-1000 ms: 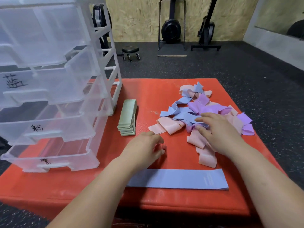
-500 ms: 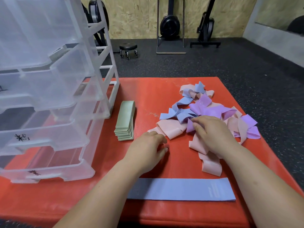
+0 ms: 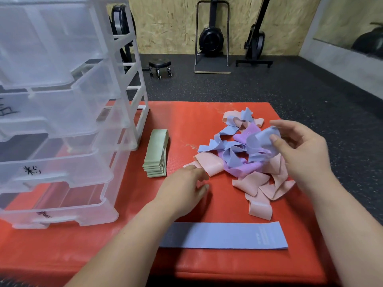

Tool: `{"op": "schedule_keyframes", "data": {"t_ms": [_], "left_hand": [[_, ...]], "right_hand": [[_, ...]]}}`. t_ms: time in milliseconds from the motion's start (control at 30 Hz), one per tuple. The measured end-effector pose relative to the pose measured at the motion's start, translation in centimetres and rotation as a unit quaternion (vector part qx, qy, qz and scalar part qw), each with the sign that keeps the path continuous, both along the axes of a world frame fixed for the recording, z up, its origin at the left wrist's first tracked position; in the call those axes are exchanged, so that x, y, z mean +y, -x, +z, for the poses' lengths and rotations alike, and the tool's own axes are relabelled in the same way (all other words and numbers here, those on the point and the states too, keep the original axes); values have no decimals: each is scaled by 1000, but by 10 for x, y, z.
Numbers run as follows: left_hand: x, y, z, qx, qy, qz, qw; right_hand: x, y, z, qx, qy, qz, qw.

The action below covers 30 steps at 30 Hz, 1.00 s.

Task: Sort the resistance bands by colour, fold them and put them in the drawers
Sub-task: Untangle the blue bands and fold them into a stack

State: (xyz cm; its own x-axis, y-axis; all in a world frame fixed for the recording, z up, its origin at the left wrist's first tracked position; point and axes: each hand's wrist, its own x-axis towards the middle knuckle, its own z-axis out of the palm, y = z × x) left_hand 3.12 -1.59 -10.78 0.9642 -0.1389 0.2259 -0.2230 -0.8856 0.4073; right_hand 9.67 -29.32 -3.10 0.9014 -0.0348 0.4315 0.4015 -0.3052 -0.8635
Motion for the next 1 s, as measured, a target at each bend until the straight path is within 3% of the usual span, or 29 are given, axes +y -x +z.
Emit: {"op": "schedule_keyframes", "data": {"t_ms": [100,167,233,300,533,700,867,1000], "left_hand": [[-4,-2,1,-7,14,1,1000],[-7,-3,1,-12,21,0,1000],[-10,-4,0,-9,23,-3,1000],[-13,-6,-2,-7,19,-5,1000],[-21,-9,-3,-12,9,-3,1000],[-27,-8,-3,-5,12,-7,1000],[-28,-8,-3,1,2,-5,1000],[-25,-8,-4,18,4,-10,1000]], "right_hand": [[-7,1,2,40,-23,31,998],[-19,-3,-8,77,121,-15,990],[-33,-7,-22,129,335,-73,930],[-43,-6,-31,183,420,-93,884],[-43,-10,-31,190,364,-85,908],[-34,-21,-48,189,377,-135,896],[-24,-25,-61,196,437,-122,869],[-22,-24,-54,148,431,-161,875]]}}
